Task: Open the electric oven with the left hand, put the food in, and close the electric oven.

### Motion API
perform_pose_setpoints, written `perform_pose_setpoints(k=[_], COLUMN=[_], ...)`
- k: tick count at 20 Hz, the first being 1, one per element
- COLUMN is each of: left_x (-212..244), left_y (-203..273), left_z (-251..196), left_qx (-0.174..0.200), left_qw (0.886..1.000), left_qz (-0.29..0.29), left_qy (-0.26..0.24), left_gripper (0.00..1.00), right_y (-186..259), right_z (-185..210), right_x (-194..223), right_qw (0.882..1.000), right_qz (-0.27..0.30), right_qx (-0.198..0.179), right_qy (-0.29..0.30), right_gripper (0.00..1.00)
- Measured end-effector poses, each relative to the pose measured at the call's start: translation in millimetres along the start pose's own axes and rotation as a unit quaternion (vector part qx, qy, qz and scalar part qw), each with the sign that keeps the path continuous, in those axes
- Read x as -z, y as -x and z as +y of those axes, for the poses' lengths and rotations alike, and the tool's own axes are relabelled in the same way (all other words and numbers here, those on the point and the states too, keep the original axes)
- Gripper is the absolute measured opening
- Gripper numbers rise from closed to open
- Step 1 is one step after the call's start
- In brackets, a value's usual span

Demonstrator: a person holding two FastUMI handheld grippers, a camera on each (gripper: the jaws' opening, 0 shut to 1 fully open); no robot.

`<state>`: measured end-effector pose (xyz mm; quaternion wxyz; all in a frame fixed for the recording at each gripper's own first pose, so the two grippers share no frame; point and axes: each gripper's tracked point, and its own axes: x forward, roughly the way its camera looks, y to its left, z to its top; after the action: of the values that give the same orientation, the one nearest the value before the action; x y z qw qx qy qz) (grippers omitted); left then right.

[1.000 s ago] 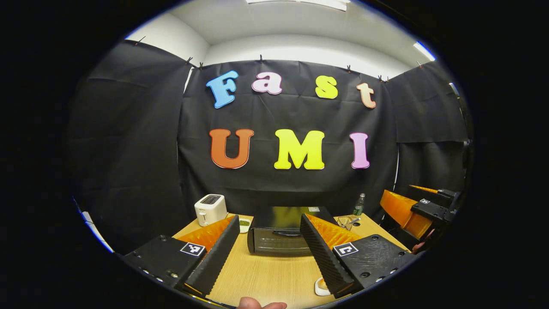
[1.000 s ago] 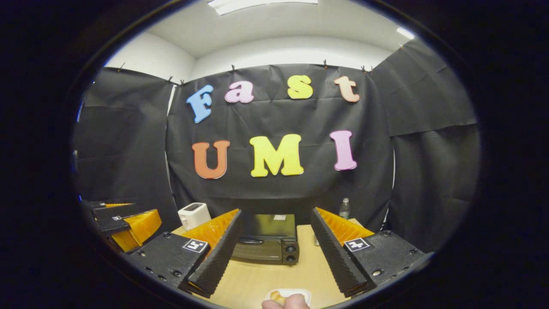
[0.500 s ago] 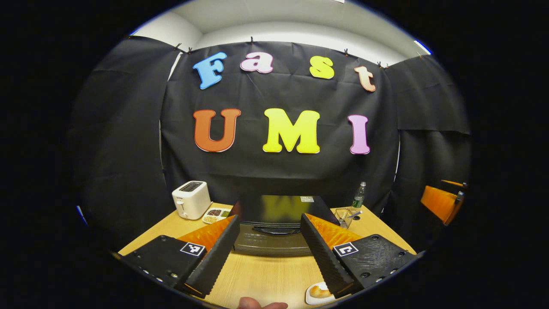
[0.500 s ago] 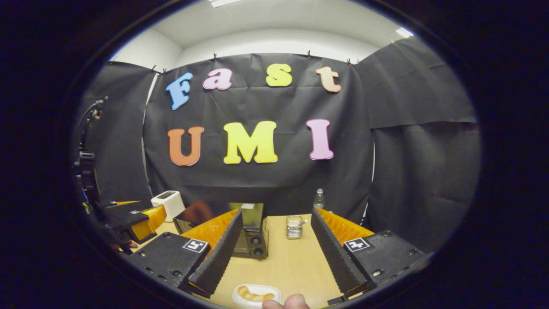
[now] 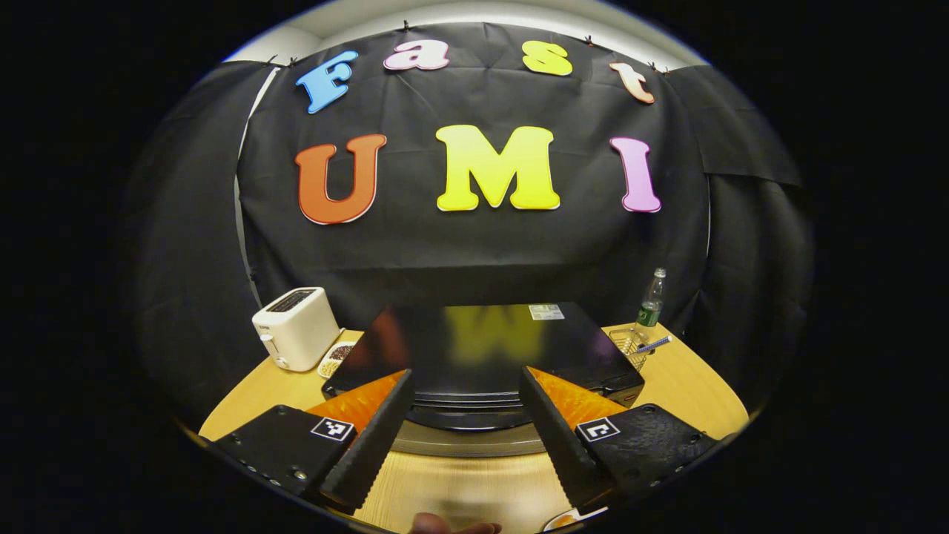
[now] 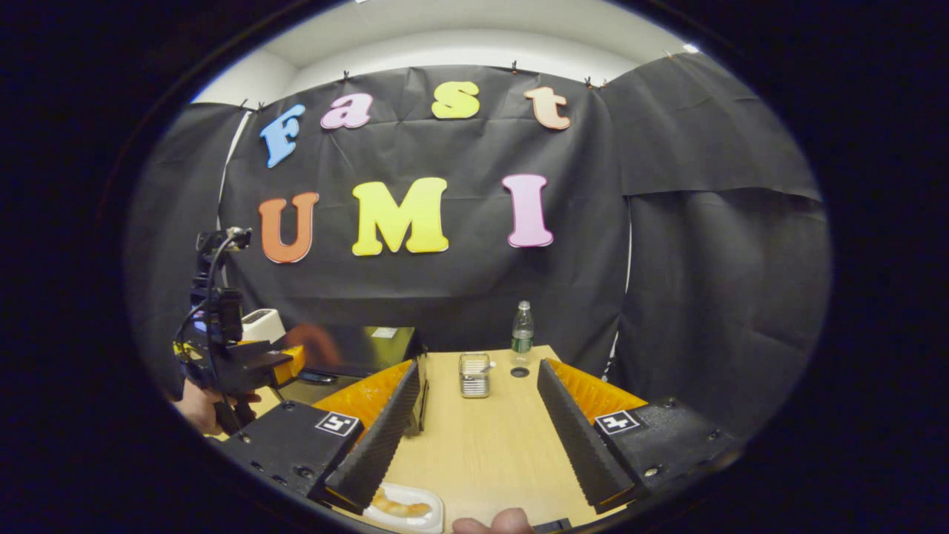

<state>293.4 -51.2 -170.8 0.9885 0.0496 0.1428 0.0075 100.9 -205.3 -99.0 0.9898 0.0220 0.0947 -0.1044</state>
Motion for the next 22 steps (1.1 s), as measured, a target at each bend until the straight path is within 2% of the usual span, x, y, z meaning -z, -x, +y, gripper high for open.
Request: perform_pose_setpoints(k=[6,10,12,19,22], left_x=[25,29,32,51,69], left_y=[-31,-31,-27,5,30], left_z=[5,5,6,8,7], left_qx=[-0.006,-0.006,-0.005,0.025,0.027], left_qw=[0.999,0.999,0.999,0.997,0.997], left_qz=[0.041,0.044,0.05,0.066,0.075], left_qy=[0.003,-0.001,0.015,0.024,0.003], left_gripper=[0.96,0.98,0.99,0.99,0.99], right_y=[-14,-10,-3,32,50], right_z=[-7,-9,-3,22,28], right_x=[13,9,10,9,10], right_qw=[1.0,1.0,1.0,1.0,1.0], right_qz=[0.02,0.019,0.019,0.014,0.014], right_qx=[-0.008,0.002,0.006,0.012,0.019], right_qy=[-0.007,-0.007,-0.011,-0.007,-0.005], right_gripper=[1.0,0.99,1.0,0.98,1.0])
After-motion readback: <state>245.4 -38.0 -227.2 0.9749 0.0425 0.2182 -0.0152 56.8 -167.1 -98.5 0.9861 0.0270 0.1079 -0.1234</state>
